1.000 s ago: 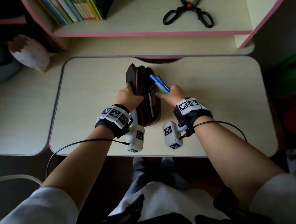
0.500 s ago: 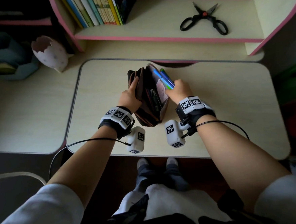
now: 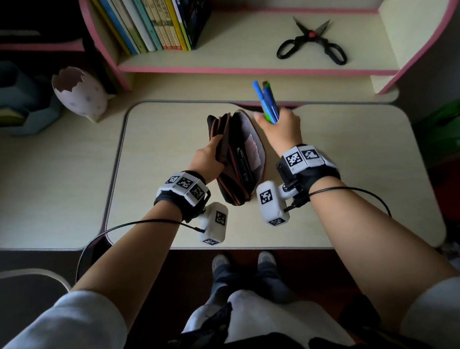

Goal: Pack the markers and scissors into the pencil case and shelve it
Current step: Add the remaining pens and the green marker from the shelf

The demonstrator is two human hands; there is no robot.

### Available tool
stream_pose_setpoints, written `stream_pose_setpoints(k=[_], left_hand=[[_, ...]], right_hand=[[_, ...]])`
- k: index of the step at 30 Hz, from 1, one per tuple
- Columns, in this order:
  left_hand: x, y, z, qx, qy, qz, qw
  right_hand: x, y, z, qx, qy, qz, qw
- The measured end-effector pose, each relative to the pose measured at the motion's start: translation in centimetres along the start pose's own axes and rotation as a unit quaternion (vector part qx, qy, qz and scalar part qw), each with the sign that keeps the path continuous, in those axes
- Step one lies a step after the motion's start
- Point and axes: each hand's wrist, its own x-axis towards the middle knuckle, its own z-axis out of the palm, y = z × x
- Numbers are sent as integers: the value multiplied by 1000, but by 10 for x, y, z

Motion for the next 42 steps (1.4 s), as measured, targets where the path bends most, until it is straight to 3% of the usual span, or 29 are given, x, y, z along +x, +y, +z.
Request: stream_pose_setpoints(k=[5,9,15,18,23,30,37,42], left_hand=[[0,-2,1,0,0,4,1000],[-2,-5,0,-11,-2,6,1000],[-7,-9,-1,-24,-3,15,1000],[-9,-11,-3,-33,-5,10,999],[-11,-10,-4,-33,-8,10,999],[-14,-7,-6,-43,-9,9,999],[-15,-6,-9,-51,-31,-10,998],[-14,-8,-7,-32,-22,1,999]], right_hand=[[-3,-39,7,182,5,-49,982],[-12,-39,30,215,-24,-13,976],[-24,-4,58,148,-119,89,978],[-27,6,61,29,-190,129,973],[-27,1,61,-65,-211,115,969],[-26,3,60,-194,-178,2,965],[-24,3,46,-114,-58,-118,985],[-15,11,29,-137,-23,-110,984]])
